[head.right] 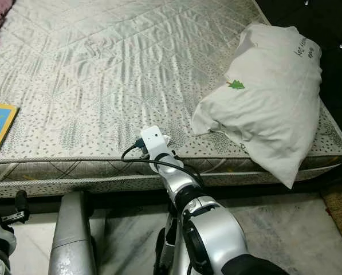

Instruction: Clean up the room

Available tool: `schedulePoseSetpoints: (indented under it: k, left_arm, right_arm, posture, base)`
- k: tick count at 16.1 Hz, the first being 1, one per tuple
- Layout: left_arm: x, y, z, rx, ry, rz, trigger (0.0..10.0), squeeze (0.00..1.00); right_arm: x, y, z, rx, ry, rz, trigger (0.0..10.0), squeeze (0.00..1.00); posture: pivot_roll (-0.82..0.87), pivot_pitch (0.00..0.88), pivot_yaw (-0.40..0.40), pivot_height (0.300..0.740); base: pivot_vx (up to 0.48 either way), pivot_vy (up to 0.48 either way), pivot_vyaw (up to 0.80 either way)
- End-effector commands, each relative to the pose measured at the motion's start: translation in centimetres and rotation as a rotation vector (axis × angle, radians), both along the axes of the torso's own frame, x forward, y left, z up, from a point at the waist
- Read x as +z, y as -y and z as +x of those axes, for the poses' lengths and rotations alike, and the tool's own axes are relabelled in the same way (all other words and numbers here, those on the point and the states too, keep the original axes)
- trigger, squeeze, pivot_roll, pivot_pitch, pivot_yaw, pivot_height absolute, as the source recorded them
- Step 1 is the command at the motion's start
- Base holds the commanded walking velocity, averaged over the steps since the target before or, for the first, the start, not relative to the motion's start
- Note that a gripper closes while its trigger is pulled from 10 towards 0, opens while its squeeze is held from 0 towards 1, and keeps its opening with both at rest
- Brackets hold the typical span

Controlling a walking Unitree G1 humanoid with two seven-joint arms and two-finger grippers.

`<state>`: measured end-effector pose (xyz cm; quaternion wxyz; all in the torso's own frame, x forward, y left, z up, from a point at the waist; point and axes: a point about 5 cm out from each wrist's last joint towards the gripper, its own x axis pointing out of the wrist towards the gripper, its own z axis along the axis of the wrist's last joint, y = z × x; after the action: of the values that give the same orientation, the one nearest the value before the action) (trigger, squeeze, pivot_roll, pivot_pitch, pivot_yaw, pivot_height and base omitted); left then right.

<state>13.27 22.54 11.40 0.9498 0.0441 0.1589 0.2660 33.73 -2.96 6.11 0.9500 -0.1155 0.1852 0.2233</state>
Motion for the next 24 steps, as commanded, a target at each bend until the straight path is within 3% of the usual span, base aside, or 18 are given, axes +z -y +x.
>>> schedulePoseSetpoints:
  k: [1, 7, 12, 17, 19, 20, 24]
  left_arm:
    - [-0.1, 0.0, -0.2, 0.012, -0.013, 0.004, 10.0, 0.0]
    - [-0.1, 0.1, 0.2, 0.007, -0.006, 0.003, 10.0, 0.0]
    - [-0.2, 0.3, 1.4, -0.023, 0.011, -0.003, 10.0, 0.0]
    - [-0.5, 0.8, 4.0, -0.088, 0.049, -0.018, 10.0, 0.0]
    - [-0.3, 0.8, 4.9, -0.109, 0.092, -0.019, 10.0, 0.0]
    - [-0.3, 0.8, 5.4, -0.125, 0.109, -0.022, 10.0, 0.0]
    - [-0.7, 1.7, 6.7, -0.221, 0.137, -0.036, 10.0, 0.0]
  right_arm:
    - [0.2, -4.8, -1.8, 0.09, -0.036, 0.065, 0.0, 0.0]
    - [0.4, -4.8, -1.7, 0.091, -0.029, 0.07, 0.0, 0.0]
    - [0.6, -3.4, -0.9, 0.064, -0.012, 0.065, 0.0, 0.0]
    - [2.8, -0.7, 1.4, -0.007, 0.075, 0.149, 0.0, 0.0]
    - [4.3, 1.0, 2.4, -0.026, 0.156, 0.231, 0.0, 0.0]
    - [4.8, 2.6, 2.5, -0.045, 0.207, 0.266, 0.0, 0.0]
    - [4.7, 7.6, -0.1, -0.114, 0.309, 0.338, 0.0, 0.0]
  posture:
    - [0.33, 0.164, -0.177, 0.532]
    - [0.33, 0.145, -0.173, 0.532]
    - [0.3, 0.108, -0.165, 0.532]
    - [0.23, 0.032, -0.131, 0.532]
    - [0.19, 0.006, -0.119, 0.532]
    - [0.14, 0.0, -0.102, 0.532]
    - [0.04, 0.0, -0.05, 0.532]
  base:
    - [0.0, 0.0, 0.0]
    - [0.0, 0.0, 0.0]
    - [0.0, 0.0, 0.0]
    - [0.0, 0.0, 0.0]
    - [0.0, 0.0, 0.0]
    - [0.0, 0.0, 0.0]
    - [0.0, 0.0, 0.0]
